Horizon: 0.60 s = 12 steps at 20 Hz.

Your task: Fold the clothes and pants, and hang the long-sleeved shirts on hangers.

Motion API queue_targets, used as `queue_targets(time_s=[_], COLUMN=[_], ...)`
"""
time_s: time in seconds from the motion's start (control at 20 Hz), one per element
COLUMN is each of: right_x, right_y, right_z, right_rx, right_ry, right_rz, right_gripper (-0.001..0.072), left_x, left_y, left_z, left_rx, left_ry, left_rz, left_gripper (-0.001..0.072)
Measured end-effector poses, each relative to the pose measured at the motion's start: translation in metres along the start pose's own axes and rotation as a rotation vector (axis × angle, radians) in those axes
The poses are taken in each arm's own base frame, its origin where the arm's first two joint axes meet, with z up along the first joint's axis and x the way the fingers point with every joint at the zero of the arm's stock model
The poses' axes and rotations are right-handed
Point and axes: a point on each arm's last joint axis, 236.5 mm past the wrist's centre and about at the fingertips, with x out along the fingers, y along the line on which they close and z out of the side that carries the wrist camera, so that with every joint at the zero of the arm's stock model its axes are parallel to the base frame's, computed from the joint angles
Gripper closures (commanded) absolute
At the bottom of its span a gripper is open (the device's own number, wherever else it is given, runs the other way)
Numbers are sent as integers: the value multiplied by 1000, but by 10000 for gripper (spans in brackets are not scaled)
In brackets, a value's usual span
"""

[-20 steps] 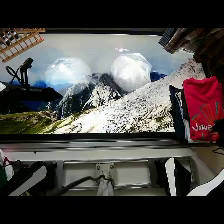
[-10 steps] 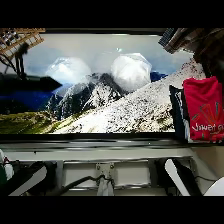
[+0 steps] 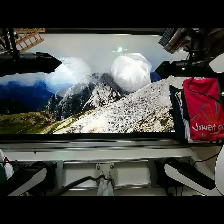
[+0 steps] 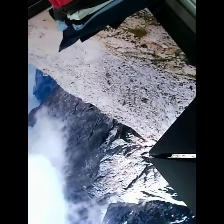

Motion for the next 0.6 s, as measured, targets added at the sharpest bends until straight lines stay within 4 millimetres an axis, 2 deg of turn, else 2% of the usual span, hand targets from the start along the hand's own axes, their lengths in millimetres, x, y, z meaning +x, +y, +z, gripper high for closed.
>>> queue_targets(time_s=[0.6], right_x=[7], right_y=[6], right_z=[-7], right_rx=[-64], right_ry=[41], right_rz=[-13], right_gripper=[259], left_x=[-1], left_y=[0], left_z=[0], left_rx=[4], left_ry=[5], left_rz=[4], left_gripper=[701])
